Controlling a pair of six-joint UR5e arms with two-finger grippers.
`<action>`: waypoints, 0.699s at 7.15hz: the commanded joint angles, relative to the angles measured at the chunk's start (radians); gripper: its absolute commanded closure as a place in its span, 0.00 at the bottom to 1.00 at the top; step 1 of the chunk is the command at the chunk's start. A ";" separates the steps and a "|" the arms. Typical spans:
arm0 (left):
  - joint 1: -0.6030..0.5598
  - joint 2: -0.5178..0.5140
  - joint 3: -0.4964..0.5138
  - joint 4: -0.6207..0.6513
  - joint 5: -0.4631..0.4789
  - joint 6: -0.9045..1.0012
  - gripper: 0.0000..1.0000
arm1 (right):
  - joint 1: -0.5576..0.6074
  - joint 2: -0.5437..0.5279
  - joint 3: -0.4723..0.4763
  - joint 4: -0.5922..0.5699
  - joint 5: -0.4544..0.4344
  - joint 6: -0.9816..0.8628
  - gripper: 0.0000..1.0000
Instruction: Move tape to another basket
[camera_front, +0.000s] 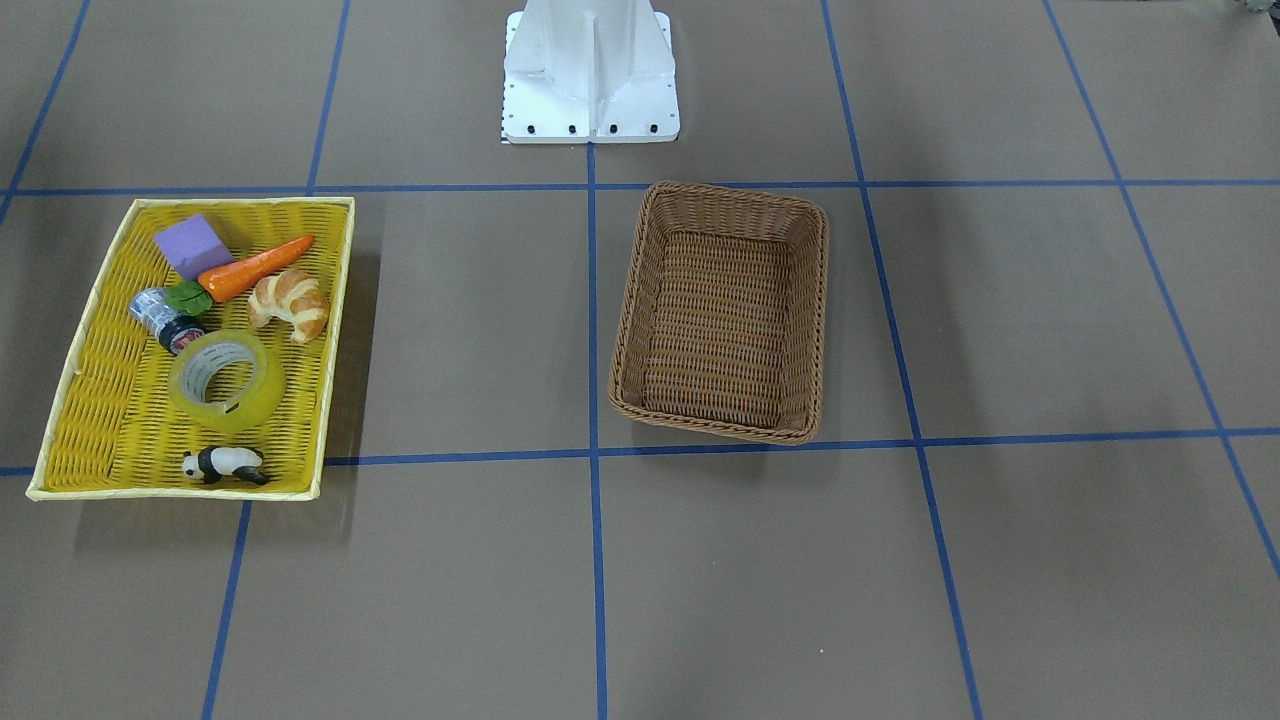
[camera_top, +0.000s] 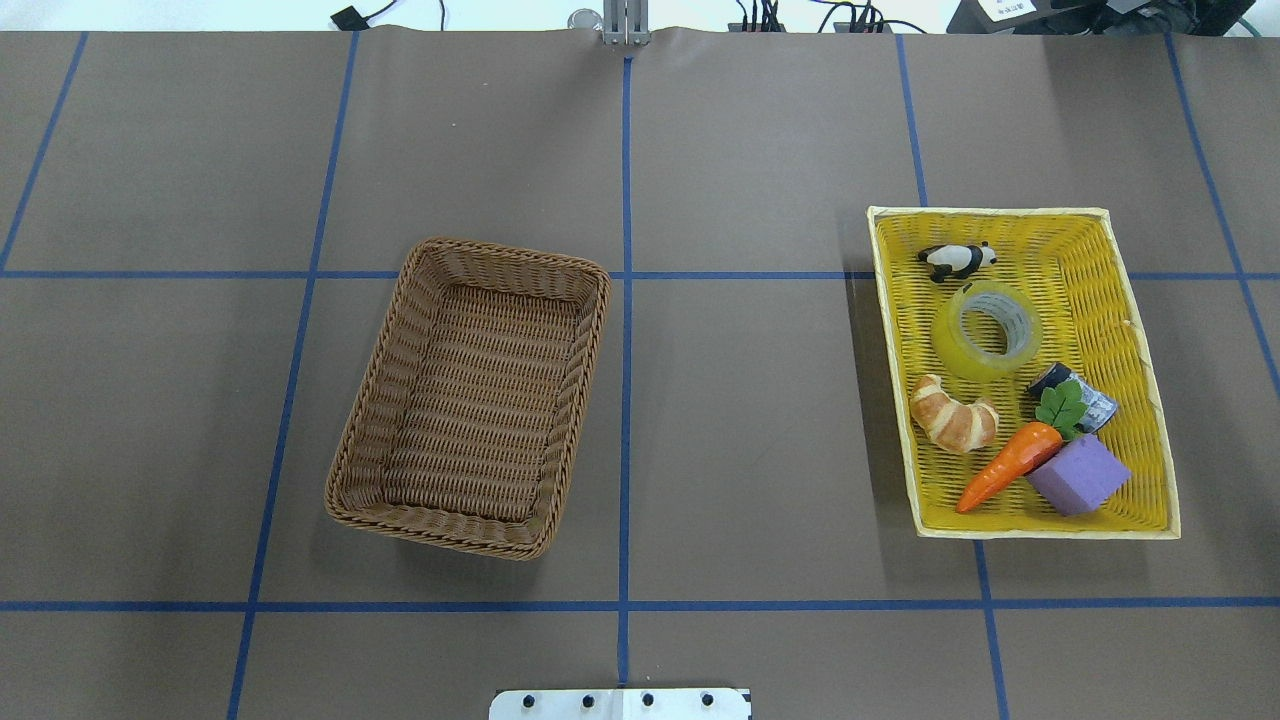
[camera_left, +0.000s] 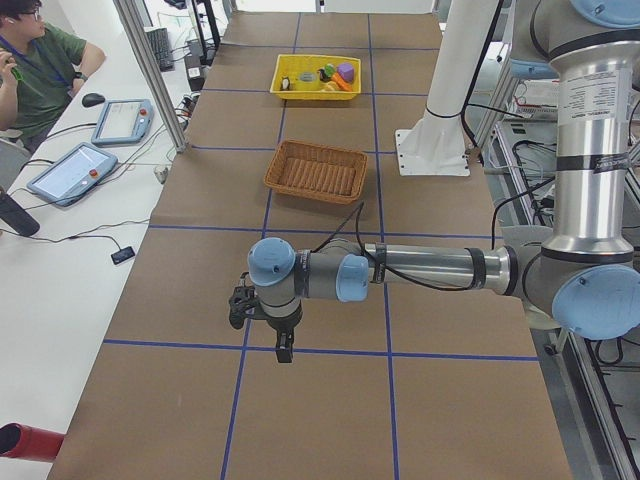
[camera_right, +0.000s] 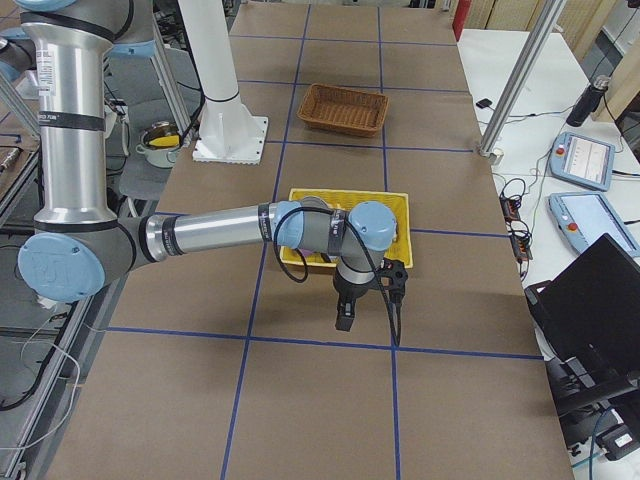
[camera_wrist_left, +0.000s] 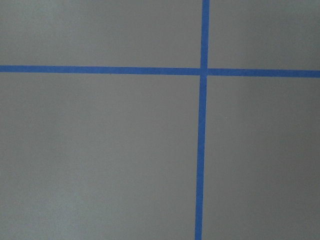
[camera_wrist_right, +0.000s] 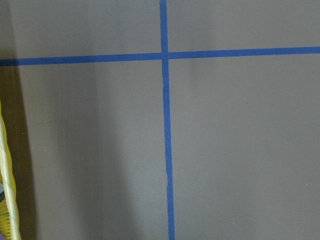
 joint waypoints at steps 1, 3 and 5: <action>0.000 0.000 0.000 0.000 0.000 0.000 0.02 | 0.000 0.008 0.005 -0.002 -0.005 0.000 0.00; 0.000 0.000 0.006 0.000 0.000 0.001 0.02 | 0.000 0.005 0.005 0.000 -0.003 0.000 0.00; 0.002 0.000 0.009 -0.002 0.000 0.000 0.02 | 0.000 0.014 0.003 0.002 -0.008 0.002 0.00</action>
